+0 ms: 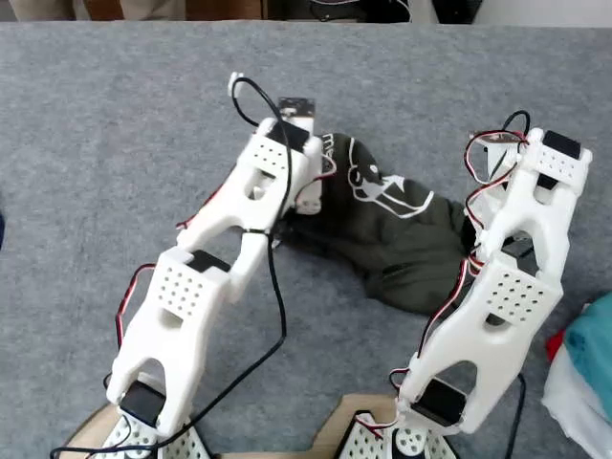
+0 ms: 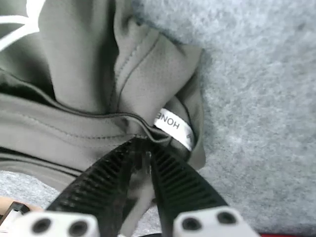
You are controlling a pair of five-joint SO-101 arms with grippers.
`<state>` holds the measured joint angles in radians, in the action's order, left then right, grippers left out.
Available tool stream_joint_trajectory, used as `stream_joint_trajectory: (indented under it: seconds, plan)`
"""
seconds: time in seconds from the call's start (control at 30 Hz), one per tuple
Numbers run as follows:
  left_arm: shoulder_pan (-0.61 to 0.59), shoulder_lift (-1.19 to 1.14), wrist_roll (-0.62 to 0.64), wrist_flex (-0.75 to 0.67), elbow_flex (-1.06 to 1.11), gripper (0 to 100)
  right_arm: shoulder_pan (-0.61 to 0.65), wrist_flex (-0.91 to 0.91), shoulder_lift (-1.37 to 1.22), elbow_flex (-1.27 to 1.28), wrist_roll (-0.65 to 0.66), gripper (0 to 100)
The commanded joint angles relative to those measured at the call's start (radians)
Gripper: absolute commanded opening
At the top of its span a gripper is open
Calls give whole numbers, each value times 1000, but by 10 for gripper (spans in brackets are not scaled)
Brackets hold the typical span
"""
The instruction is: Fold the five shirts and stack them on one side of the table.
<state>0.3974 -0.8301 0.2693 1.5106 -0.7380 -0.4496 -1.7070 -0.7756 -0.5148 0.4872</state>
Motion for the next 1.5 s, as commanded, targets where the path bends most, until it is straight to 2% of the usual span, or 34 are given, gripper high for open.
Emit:
stream_joint_trajectory:
  seconds: [0.0,0.23,0.5,0.7,0.77,1.2,1.47]
  plan:
    - [-63,19,6,0,-72,19,-10,-9,10,-88,-49,29]
    - [-118,21,3,12,-144,19,-7,-78,30,-260,-92,27]
    - [-114,12,2,55,-193,19,8,-78,73,-202,-169,35]
    - [-117,12,2,57,-187,19,76,-77,79,-51,-209,193]
    - [-117,12,2,57,-187,19,88,-77,79,-42,-210,211]
    - [-115,12,2,57,-186,19,94,-77,79,-48,-249,73]
    - [-117,10,2,57,-186,19,105,-78,99,-41,-259,72]
